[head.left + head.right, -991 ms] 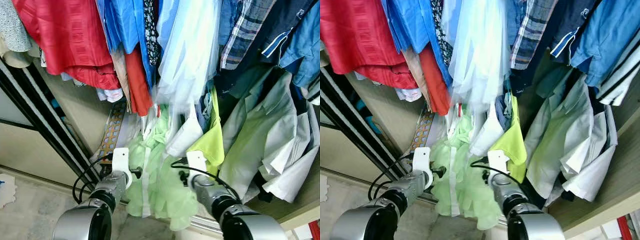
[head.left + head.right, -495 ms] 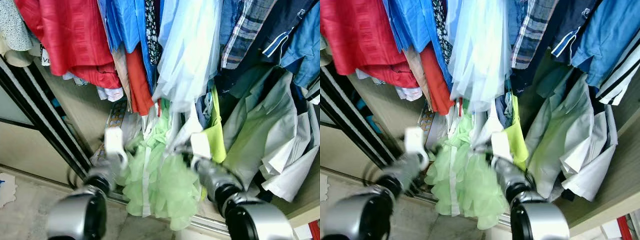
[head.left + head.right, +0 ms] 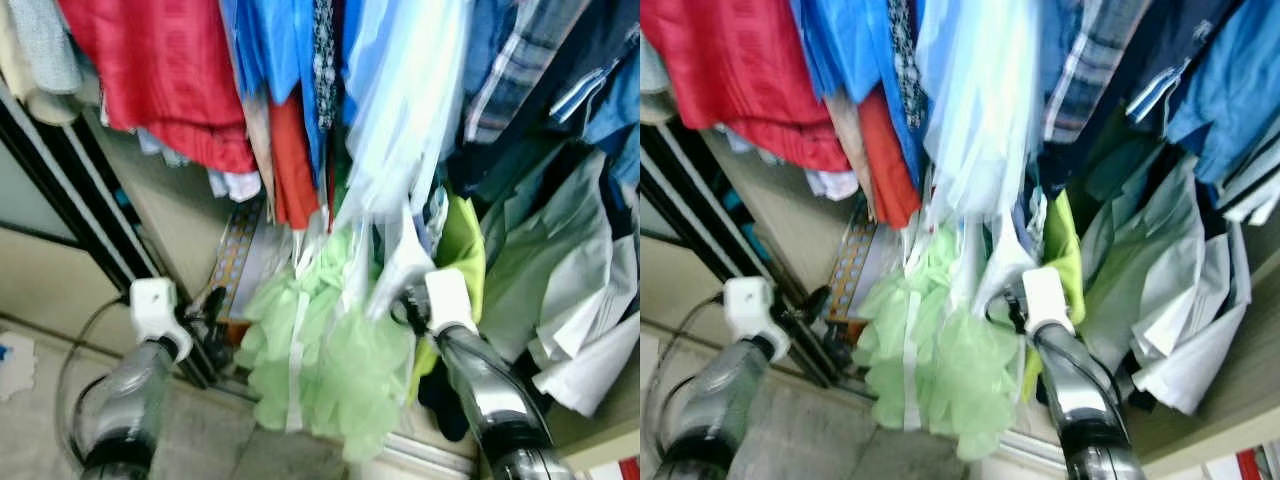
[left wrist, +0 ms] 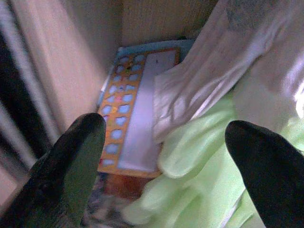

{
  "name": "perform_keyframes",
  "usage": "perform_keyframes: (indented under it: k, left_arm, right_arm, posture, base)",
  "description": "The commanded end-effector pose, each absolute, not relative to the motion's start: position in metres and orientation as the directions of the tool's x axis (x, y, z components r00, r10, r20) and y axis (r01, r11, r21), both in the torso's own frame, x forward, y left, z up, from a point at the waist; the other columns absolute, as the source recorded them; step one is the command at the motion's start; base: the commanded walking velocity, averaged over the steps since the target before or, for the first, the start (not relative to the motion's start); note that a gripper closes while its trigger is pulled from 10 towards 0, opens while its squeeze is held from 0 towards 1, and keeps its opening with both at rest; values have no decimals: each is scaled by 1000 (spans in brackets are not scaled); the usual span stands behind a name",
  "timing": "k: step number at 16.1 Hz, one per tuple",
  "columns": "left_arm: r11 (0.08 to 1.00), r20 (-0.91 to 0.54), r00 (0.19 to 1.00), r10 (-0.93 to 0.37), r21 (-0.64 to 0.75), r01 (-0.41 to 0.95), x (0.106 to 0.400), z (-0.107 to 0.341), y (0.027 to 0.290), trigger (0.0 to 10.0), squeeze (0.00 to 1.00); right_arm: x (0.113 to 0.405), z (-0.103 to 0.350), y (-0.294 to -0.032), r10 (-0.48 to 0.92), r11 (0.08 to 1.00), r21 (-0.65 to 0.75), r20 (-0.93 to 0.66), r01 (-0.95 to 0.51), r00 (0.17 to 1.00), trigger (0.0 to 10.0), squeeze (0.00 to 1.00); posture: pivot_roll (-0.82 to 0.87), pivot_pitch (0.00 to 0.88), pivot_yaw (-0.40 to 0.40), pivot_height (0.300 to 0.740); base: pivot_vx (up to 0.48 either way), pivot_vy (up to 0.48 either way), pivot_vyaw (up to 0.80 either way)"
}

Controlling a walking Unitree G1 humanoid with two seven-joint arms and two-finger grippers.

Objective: Clean up the room

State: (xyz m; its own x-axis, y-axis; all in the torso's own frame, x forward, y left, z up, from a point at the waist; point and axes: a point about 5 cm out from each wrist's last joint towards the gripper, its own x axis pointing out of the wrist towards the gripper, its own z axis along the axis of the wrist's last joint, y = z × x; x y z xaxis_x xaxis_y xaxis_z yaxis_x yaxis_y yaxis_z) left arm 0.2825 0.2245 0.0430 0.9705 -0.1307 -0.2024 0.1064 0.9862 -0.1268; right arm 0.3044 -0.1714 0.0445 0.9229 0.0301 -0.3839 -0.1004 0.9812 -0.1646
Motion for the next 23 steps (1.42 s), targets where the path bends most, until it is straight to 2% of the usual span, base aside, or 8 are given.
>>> perform_keyframes:
  k: [1,3,5,7,9,12,16,23]
  left_arm:
    - [988,-158,976,-151,-44,146,279,55,223,10000,0]
    - [989,-128,981,-148,-18,147,250,67,227,10000,0]
    - [988,-116,982,-151,-6,152,237,75,229,10000,0]
    - [990,-80,987,-141,-23,140,235,81,227,10000,0]
    - [997,-78,994,-72,-24,70,234,87,226,10000,0]
    - [997,-47,996,-70,21,71,229,93,213,10000,0]
    - [996,-37,996,-75,44,77,230,99,208,10000,0]
    - [997,-51,995,-80,17,81,240,99,204,10000,0]
  right_arm:
    - [303,61,-174,55,978,-172,-342,-120,938,10000,0]
    - [284,74,-185,76,984,-129,-312,-122,947,10000,0]
    - [269,75,-184,113,980,-119,-342,-162,933,10000,0]
    - [264,79,-178,144,977,-101,-335,-188,931,10000,0]
    - [266,91,-171,157,965,-164,-270,-206,950,10000,0]
    - [266,103,-170,137,963,-196,-236,-185,962,10000,0]
    - [262,105,-164,160,974,-127,-203,-188,966,10000,0]
    - [259,109,-158,139,977,-138,-164,-162,977,10000,0]
  posture:
    - [-210,0,11,740]
    - [-205,0,13,740]
    - [-201,0,22,740]
    - [-209,0,39,740]
    - [-209,0,58,740]
    - [-212,0,34,740]
    - [-206,0,27,740]
    - [-222,0,44,740]
  base:
    - [0,0,0]
    - [0,0,0]
    - [0,0,0]
    - [0,0,0]
    - [0,0,0]
    - [0,0,0]
    - [0,0,0]
    - [0,0,800]
